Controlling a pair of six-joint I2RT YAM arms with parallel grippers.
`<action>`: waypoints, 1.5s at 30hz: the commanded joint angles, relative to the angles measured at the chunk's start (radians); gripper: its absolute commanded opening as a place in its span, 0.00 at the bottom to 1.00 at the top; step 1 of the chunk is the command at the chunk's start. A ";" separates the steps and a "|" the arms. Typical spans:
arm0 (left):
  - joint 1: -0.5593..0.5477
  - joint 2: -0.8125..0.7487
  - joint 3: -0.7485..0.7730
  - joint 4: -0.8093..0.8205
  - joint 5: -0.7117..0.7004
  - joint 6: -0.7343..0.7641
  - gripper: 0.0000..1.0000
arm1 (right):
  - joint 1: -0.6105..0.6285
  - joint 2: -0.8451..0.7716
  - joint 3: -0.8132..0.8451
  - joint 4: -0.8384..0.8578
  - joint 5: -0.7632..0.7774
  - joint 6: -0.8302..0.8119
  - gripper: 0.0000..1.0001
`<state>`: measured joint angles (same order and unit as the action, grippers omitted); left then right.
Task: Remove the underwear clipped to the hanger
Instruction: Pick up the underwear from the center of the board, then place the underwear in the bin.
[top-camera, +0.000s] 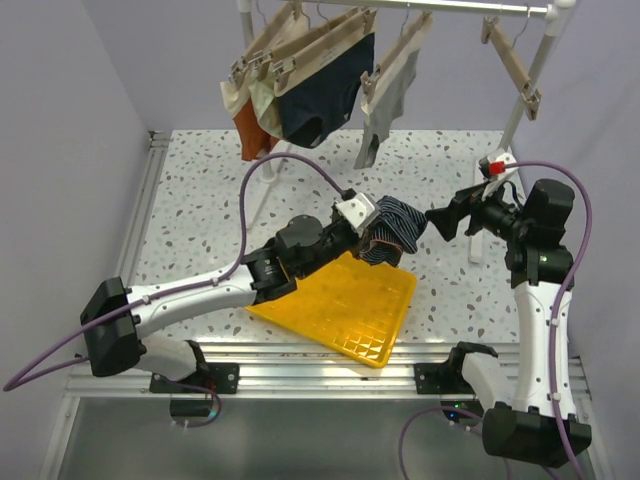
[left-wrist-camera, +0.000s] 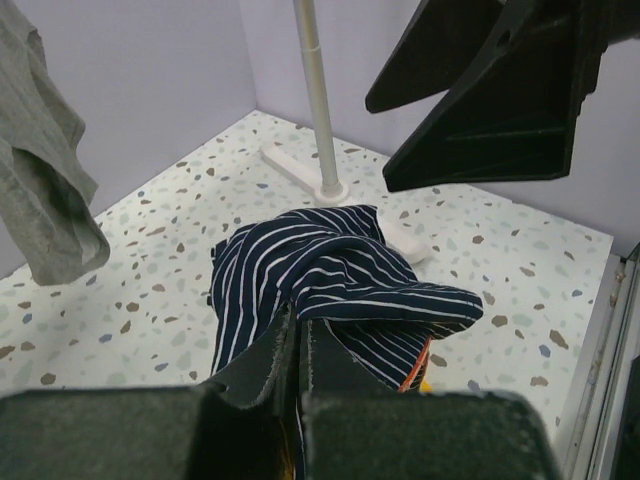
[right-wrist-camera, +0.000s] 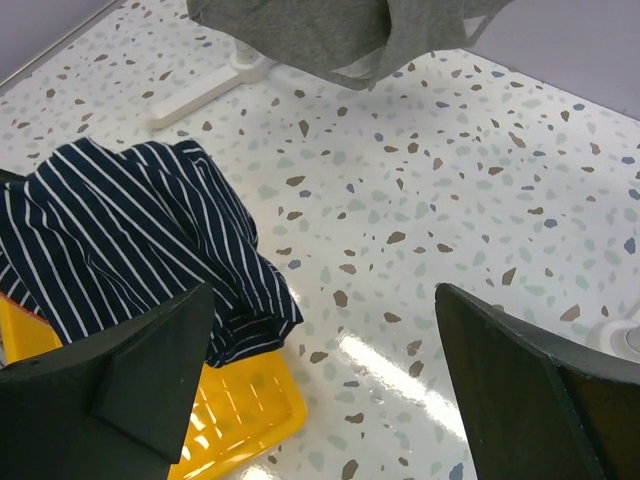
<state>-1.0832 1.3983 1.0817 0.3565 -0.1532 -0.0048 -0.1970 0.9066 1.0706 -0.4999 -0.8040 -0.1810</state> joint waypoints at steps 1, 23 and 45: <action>-0.003 -0.045 -0.032 -0.005 -0.025 0.049 0.00 | 0.001 -0.008 -0.004 0.017 -0.012 -0.014 0.95; -0.003 -0.447 -0.201 -0.419 0.073 0.112 0.00 | 0.070 0.040 -0.037 0.050 -0.035 -0.002 0.95; -0.001 -0.403 -0.444 -0.300 -0.005 -0.087 0.45 | 0.238 0.147 0.048 0.127 -0.003 0.064 0.95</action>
<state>-1.0832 1.0061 0.6468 -0.0311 -0.0937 -0.0517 0.0135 1.0386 1.0561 -0.4522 -0.8032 -0.1577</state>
